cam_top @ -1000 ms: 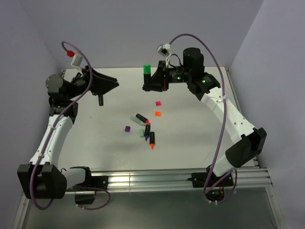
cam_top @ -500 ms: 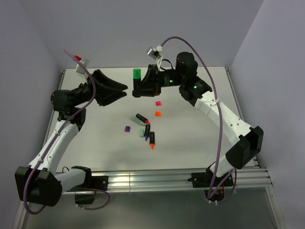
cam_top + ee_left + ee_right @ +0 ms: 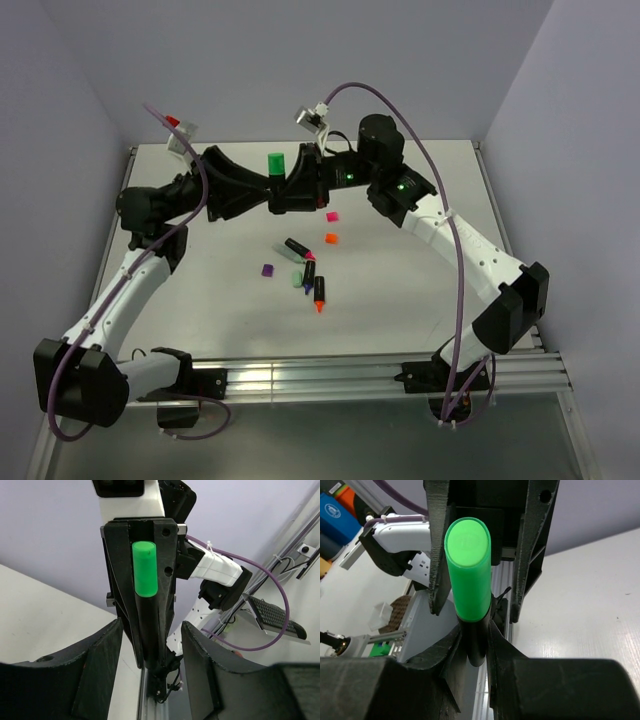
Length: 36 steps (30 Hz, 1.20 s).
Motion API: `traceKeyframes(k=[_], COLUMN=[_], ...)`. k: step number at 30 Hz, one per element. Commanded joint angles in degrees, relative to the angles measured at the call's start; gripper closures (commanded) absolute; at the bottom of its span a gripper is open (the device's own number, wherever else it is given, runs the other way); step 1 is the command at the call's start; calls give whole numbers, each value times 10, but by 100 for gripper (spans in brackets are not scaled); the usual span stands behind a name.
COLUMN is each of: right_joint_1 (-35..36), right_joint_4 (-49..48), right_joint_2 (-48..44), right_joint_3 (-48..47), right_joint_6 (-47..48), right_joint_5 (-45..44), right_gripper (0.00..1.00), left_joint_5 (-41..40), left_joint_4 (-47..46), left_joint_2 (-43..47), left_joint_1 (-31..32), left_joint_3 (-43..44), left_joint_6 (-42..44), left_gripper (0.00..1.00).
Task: Insert the pens into the pen caps
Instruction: Press the pen cap onto the pen, then place the pen at the center of the board.
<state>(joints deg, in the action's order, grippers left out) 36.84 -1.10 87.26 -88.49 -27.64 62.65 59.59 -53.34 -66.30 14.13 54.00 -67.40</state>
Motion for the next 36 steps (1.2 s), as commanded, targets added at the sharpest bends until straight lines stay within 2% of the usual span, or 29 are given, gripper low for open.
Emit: traceKeyframes(k=[1,2,5,6,9,11,15,19,22,23,26,28,30,31,33,34,36], right_joint_1=[10,12,15,15,17,17,20,23,23,23,23,23,21,19,13,10,1], right_joint_4=[-31,-31,-31,-31,-30,-30,-29,-29,-29,-29,-27,-25,-17,-11,5,33,61], right_joint_2=[1,2,5,7,12,15,18,22,23,24,23,24,22,20,16,14,5], right_joint_3=[-2,0,1,-1,-4,-6,-8,-14,-16,-16,-11,-8,-5,-3,-2,-5,-5], right_joint_6=[-1,-1,-2,-1,-2,-3,0,0,0,0,2,5,10,15,28,50,74], right_joint_5=[5,5,1,1,0,1,-2,-4,-5,-5,-8,-10,-17,-19,-25,-31,-52], right_gripper=[100,100,100,100,100,100,100,100,100,100,100,100,89,80,64,51,41], left_joint_5=[-15,-18,-27,-29,-32,-32,-33,-33,-32,-33,-33,-34,-33,-30,-20,-18,-18], left_joint_4=[-29,-34,-57,-62,-65,-62,-60,-51,-41,-31,3,67,124,177,206,249,303], left_joint_2=[-3,-4,-8,-8,-6,-4,-3,-4,-2,-1,-1,-2,-2,-2,6,9,22], left_joint_1=[3,3,3,3,3,4,7,12,15,15,14,13,3,0,-11,-16,-29], left_joint_3=[7,5,0,-1,-2,-6,-9,-10,-16,-17,-10,8,22,36,47,52,69], left_joint_6=[-12,-19,-38,-41,-48,-48,-48,-43,-37,-34,-13,17,45,77,98,128,183], left_gripper=[45,47,60,61,60,56,56,61,72,81,100,100,100,100,99,100,100])
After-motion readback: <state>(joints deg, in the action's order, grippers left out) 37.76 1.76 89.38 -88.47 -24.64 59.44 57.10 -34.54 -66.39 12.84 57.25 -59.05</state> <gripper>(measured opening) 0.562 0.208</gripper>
